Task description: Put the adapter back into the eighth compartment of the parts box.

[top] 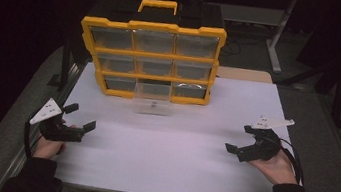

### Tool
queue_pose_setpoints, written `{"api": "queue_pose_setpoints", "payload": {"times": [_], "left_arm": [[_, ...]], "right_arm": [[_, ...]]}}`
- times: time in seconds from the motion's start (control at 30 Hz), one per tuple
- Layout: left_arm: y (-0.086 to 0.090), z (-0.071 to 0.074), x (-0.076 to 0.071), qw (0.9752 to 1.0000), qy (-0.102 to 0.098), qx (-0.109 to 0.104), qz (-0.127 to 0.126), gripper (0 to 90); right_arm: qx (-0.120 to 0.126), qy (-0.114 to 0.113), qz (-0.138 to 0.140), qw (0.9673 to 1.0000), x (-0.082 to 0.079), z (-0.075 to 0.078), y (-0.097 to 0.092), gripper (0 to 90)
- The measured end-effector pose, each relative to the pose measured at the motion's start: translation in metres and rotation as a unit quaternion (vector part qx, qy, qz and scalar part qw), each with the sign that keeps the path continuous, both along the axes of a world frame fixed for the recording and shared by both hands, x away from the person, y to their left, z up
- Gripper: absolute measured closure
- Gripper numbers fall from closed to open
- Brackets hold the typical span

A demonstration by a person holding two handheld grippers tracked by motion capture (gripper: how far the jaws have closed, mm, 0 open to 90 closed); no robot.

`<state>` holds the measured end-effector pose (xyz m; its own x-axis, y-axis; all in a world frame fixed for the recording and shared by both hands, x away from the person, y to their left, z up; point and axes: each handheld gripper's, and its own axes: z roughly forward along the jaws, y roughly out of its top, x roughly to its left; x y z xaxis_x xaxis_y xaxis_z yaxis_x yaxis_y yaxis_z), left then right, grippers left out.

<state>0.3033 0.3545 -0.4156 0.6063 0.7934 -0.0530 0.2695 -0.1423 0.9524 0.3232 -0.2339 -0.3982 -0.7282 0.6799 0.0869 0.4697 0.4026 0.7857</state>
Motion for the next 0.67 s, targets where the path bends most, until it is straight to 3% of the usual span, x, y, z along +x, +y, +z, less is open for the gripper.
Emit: {"api": "queue_pose_setpoints", "payload": {"times": [0.67], "left_arm": [[-0.001,0.0,0.0,1.0,-0.001,0.001,-0.002,0.0]], "right_arm": [[0.012,0.007,-0.02,0.9997,-0.015,-0.018,-0.015,0.0]]}}
